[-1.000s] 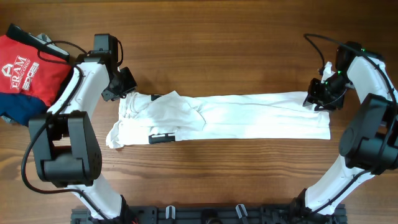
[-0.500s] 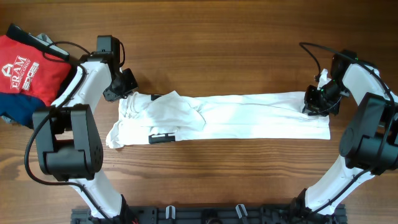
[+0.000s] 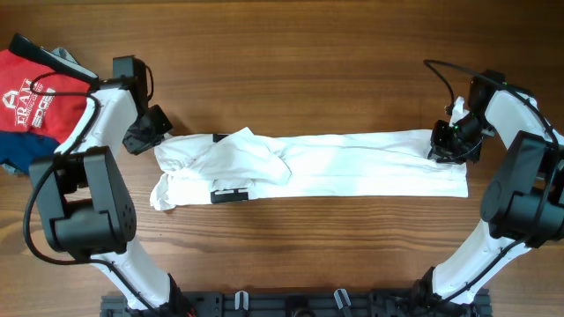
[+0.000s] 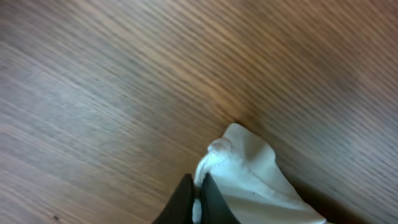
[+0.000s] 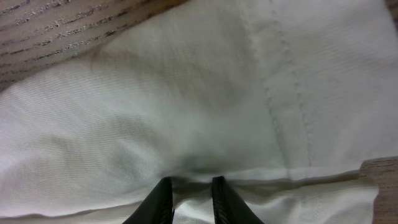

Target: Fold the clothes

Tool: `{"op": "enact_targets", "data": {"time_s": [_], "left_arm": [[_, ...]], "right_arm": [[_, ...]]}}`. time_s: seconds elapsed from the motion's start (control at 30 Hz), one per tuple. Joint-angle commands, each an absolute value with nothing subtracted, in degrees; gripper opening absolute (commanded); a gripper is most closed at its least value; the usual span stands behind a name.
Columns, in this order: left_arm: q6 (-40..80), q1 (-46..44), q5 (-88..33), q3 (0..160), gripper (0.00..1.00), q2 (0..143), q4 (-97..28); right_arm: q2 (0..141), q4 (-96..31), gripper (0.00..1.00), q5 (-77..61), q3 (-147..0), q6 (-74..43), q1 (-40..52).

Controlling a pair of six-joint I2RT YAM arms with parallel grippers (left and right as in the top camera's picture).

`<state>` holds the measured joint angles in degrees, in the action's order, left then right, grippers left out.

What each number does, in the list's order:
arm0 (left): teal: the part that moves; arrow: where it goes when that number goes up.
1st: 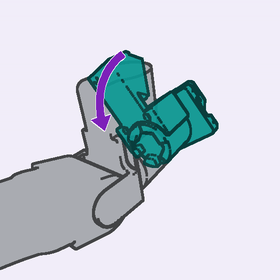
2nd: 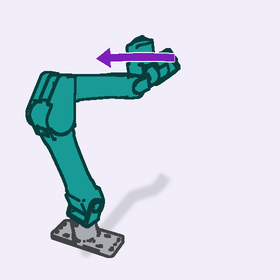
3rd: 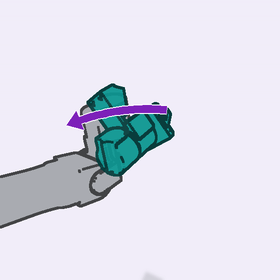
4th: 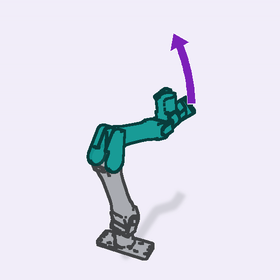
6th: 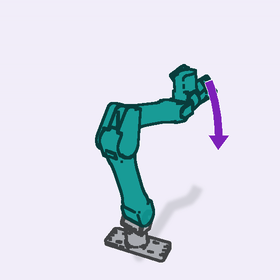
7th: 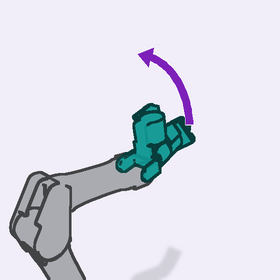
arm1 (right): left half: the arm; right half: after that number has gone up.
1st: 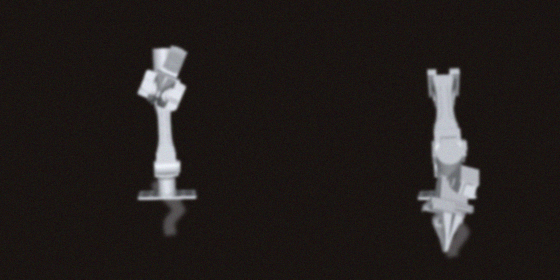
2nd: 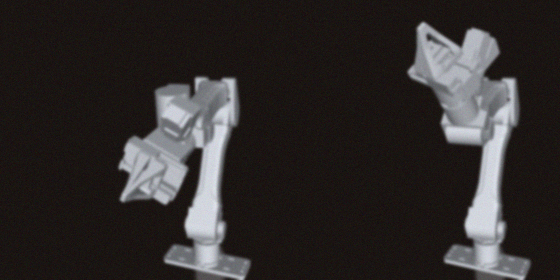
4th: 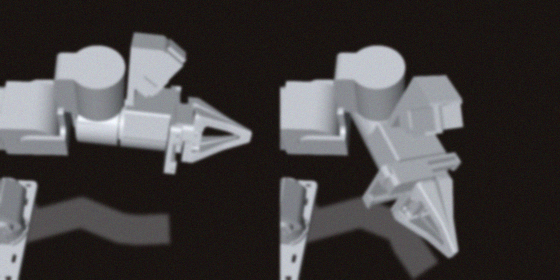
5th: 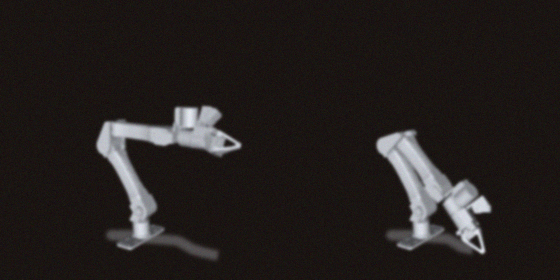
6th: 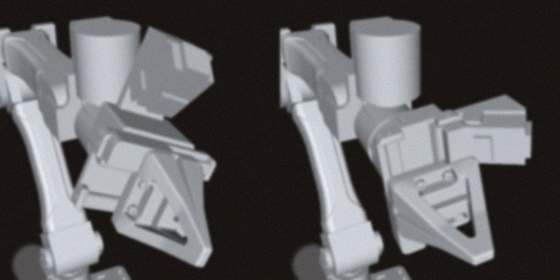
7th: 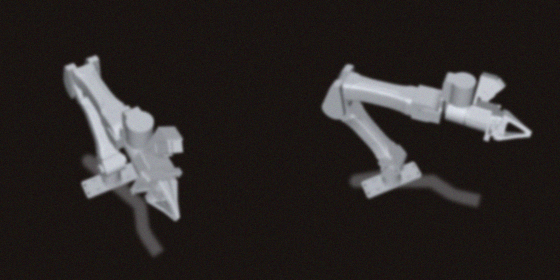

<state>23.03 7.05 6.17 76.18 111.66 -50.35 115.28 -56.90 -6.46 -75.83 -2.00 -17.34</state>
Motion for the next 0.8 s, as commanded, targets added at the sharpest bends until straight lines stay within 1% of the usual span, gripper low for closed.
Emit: {"op": "enact_targets", "data": {"time_s": [0.0,0.07,0.13,0.2,0.27,0.43,0.53,0.6,0.67,0.77], "left_arm": [[24.08,7.03,6.92,76.4,0.06,112.29,-51.18],[24.05,7.03,6.92,76.4,0.08,112.29,-51.72],[24.01,7.05,6.94,76.4,0.21,112.29,-52.12],[23.97,7.35,7.01,76.55,0.29,111.94,-52.16],[23.77,8.93,7.03,78.0,0.35,109.38,-53.08],[22.72,10.41,7.03,80.27,0.37,103.13,-53.84],[22.72,10.22,5.87,80.27,0.4,99.07,-53.67],[22.72,9.54,1.65,80.27,0.4,97.73,-55.24],[22.7,8.62,-3.66,80.27,0.4,97.38,-56.93],[22.7,6.17,-9.65,80.09,0.4,97.41,-58.22]], "right_arm": [[114.21,-56.58,0.22,-7.33,-75.29,-1.65,-17.1],[114.21,-56.6,0.23,-7.33,-75.29,-1.65,-17.1],[114.21,-56.66,0.24,-7.33,-75.29,-1.67,-17.1],[114.21,-56.77,0.27,-7.35,-75.29,-1.67,-17.1],[114.21,-57.01,0.34,-7.38,-75.29,-1.67,-17.12],[113.23,-59.31,0.37,-7.38,-77.89,-3.22,-17.12],[108.16,-60.93,0.38,-7.33,-81.89,-3.2,-17.65],[102.78,-60.64,0.42,-6.5,-83.35,-3.14,-18.81],[99.29,-59.96,0.51,-4.27,-83.35,-2.94,-19.94],[98.06,-60.73,0.55,-2.44,-82.59,1.43,-21.89]]}}
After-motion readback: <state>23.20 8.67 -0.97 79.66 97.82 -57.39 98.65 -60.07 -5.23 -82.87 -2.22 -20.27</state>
